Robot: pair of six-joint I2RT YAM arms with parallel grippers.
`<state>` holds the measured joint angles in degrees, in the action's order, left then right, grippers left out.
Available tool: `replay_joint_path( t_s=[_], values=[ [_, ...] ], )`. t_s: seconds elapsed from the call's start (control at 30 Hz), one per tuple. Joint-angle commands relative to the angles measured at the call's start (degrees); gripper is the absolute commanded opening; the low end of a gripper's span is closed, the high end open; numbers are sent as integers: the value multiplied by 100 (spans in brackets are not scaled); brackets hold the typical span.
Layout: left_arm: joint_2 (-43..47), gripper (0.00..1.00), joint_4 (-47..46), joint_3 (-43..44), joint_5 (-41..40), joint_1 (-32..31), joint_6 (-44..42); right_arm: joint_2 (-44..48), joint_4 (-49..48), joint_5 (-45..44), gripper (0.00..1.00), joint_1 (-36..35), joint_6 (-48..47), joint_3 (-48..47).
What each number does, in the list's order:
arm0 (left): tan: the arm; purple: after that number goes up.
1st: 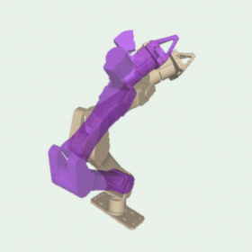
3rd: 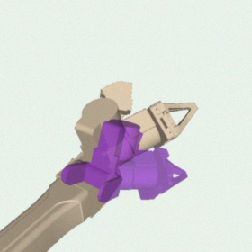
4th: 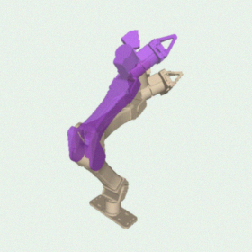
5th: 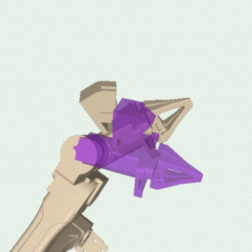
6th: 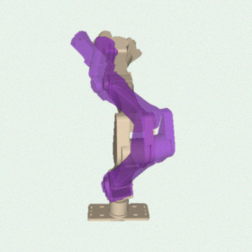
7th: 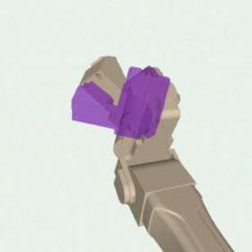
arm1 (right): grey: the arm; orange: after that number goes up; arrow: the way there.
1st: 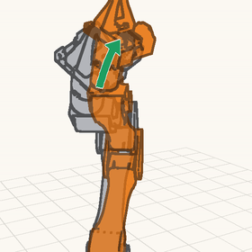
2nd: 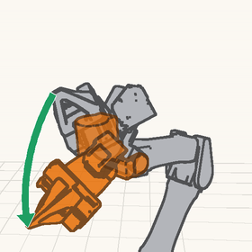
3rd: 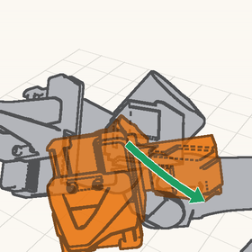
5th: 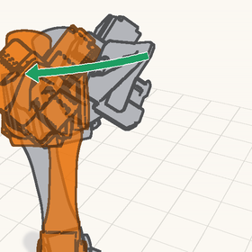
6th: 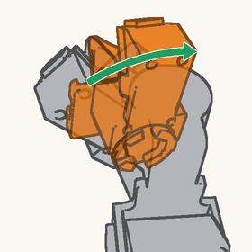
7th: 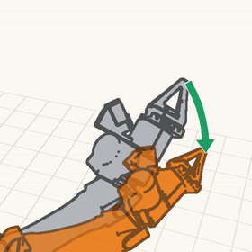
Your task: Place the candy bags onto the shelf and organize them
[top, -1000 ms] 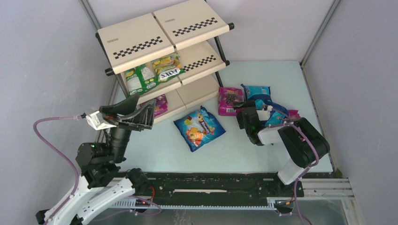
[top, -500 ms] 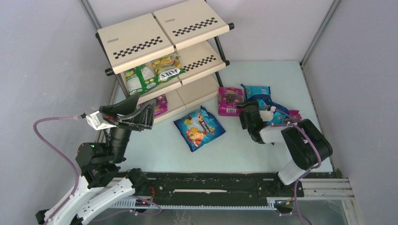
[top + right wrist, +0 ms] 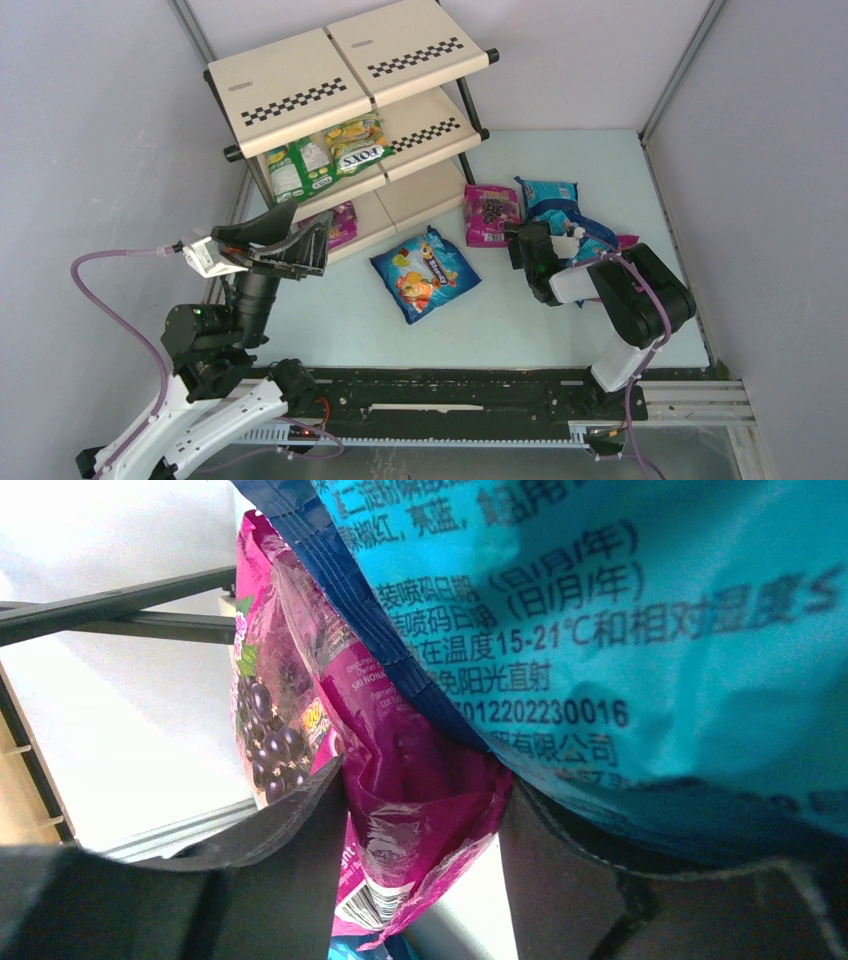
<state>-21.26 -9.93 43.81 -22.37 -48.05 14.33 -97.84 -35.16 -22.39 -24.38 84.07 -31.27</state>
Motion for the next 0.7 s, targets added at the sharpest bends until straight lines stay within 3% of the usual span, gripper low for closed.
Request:
replay_joint_path(
  t_s=[0.0,0.2,0.3,0.4,0.67],
  values=[
    [-54,100,-167,-101,-67,-45,-176,140,310,13,56,115,-81,59],
    [-67,100,-175,-101,-46,-38,-167,712,627,25,43,122,-102,63],
    [-74,100,-167,-101,-33,-42,-159,984,860,44,41,140,-38,67],
    [-72,100,-167,-93,-27,-38,-158,1186,914,143,31,176,3,109],
    [-63,100,-167,-92,-22,-38,-154,1619,843,616,20,298,215,270]
  ],
)
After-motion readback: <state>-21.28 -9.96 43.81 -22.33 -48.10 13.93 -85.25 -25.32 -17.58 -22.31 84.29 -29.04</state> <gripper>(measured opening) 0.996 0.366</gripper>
